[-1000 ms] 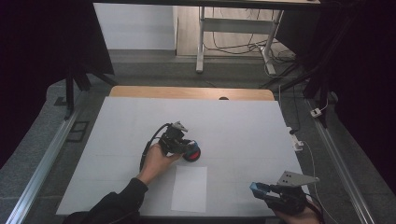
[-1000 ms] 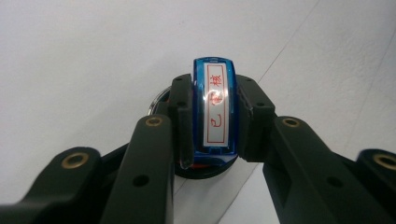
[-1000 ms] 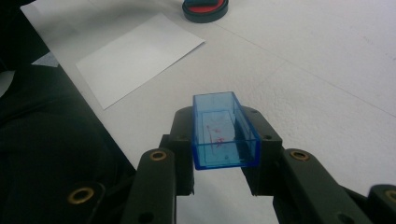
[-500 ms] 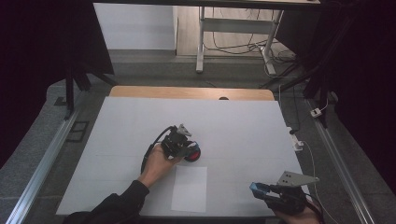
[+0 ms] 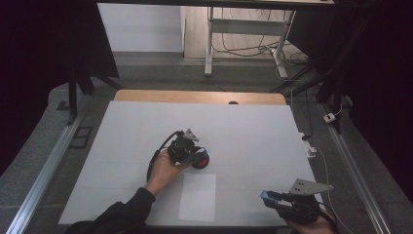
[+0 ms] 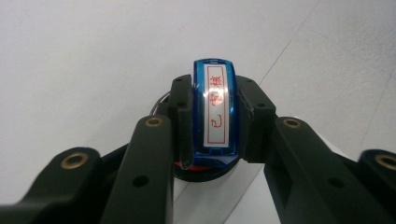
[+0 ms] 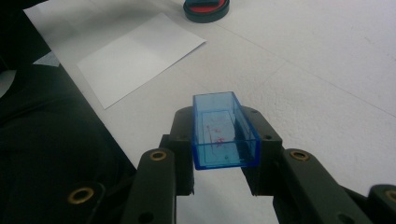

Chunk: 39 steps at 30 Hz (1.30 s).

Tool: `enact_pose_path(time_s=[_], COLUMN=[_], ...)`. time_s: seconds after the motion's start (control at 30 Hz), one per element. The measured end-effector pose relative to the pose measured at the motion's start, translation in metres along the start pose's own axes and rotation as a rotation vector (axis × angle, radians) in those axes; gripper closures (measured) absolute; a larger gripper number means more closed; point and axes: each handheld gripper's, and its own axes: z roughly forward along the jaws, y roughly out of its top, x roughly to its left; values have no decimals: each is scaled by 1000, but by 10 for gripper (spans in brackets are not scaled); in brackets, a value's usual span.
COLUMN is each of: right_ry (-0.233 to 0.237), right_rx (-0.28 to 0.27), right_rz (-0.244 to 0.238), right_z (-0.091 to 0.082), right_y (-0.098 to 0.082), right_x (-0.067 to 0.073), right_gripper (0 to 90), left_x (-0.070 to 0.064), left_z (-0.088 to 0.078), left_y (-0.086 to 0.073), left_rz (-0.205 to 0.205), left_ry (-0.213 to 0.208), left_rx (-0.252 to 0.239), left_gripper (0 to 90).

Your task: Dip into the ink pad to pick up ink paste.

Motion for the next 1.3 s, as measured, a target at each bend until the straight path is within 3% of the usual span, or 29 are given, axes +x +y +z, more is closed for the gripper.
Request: enact_pose_path(time_s=[0.23,0.87,1.03,1.3], right_ry=[0,-6,-5,-6], right_rx=[-1,0,0,0], right_rz=[1,1,1,0], right_z=[0,-1,-1,-1], right_y=[0,0,0,0], right_x=[0,0,0,0], right_gripper=[683,683,683,683], left_x=[-1,-18,-24,-33], left_z=[-8,-34,-42,-55], left_y=[3,5,3,0], left_rz=[10,67,92,116], left_ry=[-7,-87,-132,-165], left_rx=[-11,-61,-82,-105], left_gripper=[707,707,707,707])
